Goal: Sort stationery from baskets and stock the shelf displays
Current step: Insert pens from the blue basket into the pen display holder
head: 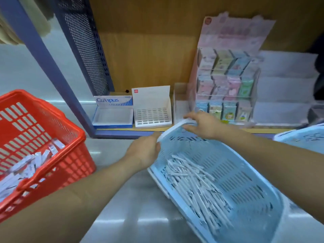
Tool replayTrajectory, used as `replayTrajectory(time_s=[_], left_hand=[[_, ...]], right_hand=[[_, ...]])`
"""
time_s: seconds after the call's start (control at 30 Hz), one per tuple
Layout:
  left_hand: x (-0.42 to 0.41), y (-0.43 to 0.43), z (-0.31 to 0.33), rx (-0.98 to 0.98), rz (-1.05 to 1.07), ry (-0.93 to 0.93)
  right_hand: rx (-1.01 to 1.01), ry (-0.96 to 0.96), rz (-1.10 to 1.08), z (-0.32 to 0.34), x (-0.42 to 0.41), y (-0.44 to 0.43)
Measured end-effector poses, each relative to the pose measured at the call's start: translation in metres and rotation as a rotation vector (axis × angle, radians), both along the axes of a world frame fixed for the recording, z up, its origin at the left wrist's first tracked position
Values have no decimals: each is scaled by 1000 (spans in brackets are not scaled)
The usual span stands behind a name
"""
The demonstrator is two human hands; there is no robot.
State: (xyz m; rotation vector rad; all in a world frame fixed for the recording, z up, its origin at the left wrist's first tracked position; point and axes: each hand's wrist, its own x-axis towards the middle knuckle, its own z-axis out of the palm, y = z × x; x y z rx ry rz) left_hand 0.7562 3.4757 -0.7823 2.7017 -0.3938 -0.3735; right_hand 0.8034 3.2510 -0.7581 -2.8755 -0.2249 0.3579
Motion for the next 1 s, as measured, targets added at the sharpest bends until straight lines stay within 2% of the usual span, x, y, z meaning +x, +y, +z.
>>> replayTrajectory(time_s=[0.1, 0.23, 0.3, 0.4, 0.47, 0.6, 0.67, 0.87, 0.93, 1.0], left_hand=[[0, 0, -2, -10, 20, -42], [-7, -9, 0, -51, 55, 48], [-12, -16, 6, -3, 5, 166], [-15, -26, 16, -28, -40, 542], [-11, -26, 17, -50, -4, 625], [6, -36, 9, -96, 61, 281], [8, -49, 5, -158, 8, 197], [15, -49, 5, 51, 15, -5], [15, -44, 6, 35, -4, -33], [14, -43, 10, -21, -44, -147]], right_hand=[[76, 33, -107, -20, -8, -30], [176, -41, -127, -31, -5, -32], [205, -68, -102, -28, -5, -23], [259, -34, -38, -26, -12, -16], [262, 5, 23, -22, -19, -16], [214, 68, 24, -16, -26, -33], [296, 70, -7, -17, -30, -40], [470, 63, -58, -19, -29, -12], [477, 6, -30, -21, -29, 1], [491, -97, -24, -17, -30, 4]])
